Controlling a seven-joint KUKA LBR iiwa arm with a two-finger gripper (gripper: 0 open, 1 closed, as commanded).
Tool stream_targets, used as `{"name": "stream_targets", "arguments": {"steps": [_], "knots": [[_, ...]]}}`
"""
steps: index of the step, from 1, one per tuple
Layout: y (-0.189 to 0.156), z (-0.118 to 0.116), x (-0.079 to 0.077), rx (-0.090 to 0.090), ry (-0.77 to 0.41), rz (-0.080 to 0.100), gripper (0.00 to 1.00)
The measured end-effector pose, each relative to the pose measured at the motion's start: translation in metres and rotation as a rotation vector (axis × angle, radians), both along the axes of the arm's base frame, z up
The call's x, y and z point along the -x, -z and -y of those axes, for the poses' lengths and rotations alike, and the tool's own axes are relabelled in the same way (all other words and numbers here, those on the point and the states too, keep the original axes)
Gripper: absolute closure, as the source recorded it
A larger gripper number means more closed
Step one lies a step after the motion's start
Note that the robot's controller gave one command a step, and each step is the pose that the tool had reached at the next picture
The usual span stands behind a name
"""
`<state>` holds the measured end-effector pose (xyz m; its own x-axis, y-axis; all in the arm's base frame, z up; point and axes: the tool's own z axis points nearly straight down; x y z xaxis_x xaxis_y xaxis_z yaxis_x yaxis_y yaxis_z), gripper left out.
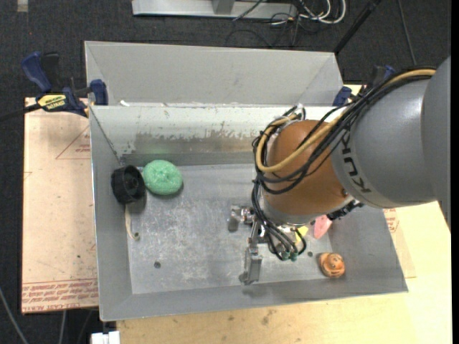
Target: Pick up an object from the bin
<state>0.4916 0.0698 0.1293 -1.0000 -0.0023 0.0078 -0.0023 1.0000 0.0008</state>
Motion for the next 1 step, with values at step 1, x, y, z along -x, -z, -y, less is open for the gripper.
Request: {"name": "stream_targets", "arguments": {"steps": [1], "knots": [[-0.0043,0.0003,-0.0018,-0.001,0.002,0.007,0.00]]}}
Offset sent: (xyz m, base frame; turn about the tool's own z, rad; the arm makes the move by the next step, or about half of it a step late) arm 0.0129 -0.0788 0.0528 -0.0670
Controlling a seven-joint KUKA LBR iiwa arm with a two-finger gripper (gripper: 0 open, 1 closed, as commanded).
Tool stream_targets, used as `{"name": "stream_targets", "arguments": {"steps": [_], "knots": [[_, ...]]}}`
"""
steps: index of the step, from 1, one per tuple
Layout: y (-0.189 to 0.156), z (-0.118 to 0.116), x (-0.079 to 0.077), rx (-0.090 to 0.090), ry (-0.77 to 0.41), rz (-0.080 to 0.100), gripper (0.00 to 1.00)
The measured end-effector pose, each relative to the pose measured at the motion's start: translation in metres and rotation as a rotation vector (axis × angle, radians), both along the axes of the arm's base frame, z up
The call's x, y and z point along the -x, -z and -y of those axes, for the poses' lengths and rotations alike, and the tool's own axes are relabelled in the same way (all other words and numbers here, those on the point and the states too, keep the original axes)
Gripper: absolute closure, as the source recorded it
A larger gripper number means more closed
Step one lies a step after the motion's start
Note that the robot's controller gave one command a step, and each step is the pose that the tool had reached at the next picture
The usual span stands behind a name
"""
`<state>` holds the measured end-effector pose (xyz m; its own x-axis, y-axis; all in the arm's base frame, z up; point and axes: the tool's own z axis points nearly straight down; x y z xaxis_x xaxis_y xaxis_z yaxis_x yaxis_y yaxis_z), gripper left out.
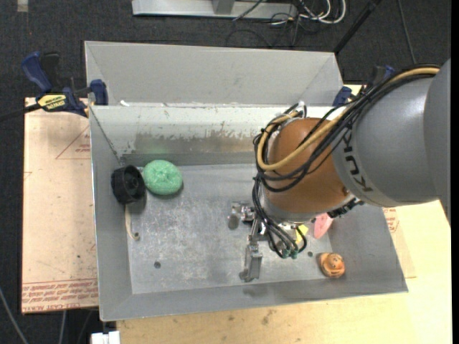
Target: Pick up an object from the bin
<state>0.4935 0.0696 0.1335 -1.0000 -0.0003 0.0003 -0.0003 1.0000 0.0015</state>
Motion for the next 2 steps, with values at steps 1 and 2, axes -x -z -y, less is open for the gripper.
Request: {"name": "stream_targets", "arguments": {"steps": [1,2], "knots": [[-0.034,0.053,-0.008,0.000,-0.057,-0.001,0.00],[-0.039,0.076,-0.030,0.006,0.007,0.005,0.00]]}}
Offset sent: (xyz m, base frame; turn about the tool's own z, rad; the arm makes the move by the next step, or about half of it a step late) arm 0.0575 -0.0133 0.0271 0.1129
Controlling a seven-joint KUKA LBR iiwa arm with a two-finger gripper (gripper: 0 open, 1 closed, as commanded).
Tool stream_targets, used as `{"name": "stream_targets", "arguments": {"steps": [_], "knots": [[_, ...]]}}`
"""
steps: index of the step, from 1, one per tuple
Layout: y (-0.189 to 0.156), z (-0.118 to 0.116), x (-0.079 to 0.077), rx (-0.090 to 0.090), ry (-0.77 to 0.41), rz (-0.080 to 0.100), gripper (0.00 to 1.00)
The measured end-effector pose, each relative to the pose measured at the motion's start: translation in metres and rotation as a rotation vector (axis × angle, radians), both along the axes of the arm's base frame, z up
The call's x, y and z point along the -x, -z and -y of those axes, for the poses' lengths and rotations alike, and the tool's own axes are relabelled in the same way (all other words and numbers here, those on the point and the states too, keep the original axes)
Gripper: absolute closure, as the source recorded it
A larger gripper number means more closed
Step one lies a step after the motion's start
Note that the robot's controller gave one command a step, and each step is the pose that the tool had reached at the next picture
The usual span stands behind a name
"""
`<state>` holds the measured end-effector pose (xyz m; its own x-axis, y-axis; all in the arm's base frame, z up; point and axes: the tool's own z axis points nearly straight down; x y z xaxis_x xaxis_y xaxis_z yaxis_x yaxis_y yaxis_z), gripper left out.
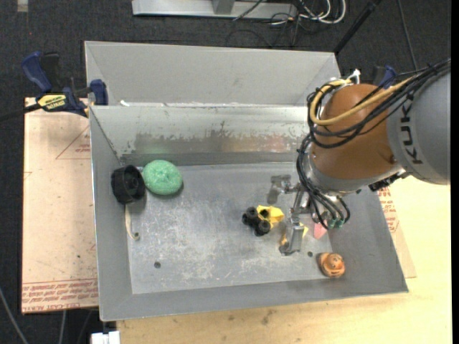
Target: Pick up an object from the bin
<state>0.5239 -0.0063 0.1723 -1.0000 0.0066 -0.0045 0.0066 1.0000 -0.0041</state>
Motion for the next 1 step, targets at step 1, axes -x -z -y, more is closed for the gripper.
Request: {"name": "stream_targets", "arguments": {"steps": [1], "knots": [[0.0264,-0.0092,-0.0002,-0.008,-0.041,-0.002,0.00]]}}
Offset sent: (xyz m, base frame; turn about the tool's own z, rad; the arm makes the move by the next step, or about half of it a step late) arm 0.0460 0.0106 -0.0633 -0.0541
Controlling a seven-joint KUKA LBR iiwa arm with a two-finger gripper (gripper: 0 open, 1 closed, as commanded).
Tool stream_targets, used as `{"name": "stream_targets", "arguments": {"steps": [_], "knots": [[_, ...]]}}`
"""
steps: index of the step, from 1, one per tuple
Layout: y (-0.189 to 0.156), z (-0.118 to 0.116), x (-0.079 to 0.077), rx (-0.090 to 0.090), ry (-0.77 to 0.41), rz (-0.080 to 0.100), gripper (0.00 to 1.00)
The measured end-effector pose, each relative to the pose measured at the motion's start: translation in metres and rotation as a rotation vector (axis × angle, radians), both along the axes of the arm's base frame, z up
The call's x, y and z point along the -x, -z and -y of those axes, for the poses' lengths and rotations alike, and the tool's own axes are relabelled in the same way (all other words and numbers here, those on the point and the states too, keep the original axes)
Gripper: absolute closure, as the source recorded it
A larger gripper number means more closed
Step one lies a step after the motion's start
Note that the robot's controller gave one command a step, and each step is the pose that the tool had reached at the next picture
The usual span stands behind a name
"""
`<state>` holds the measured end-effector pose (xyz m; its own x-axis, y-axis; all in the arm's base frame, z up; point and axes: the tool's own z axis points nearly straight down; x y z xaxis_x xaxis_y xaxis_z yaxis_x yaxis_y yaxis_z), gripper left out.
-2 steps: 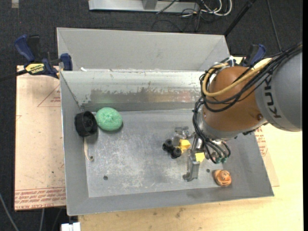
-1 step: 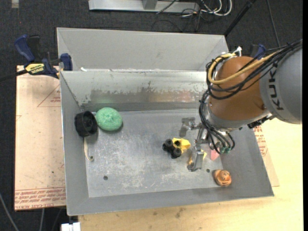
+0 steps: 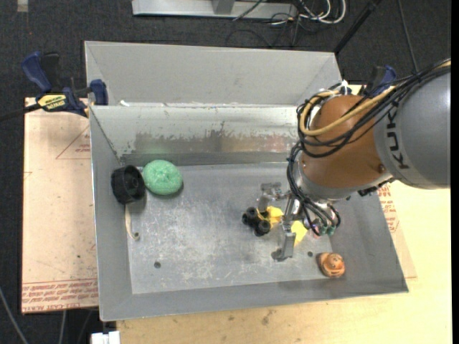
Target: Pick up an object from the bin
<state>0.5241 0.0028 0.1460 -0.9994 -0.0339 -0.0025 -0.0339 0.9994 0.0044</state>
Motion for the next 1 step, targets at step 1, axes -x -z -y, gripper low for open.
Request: {"name": "stream_targets", "arguments": {"steps": [1], "knots": [[0.0270,0.0034,-0.0346,0.004,-0.015,0.002,0.00]]}}
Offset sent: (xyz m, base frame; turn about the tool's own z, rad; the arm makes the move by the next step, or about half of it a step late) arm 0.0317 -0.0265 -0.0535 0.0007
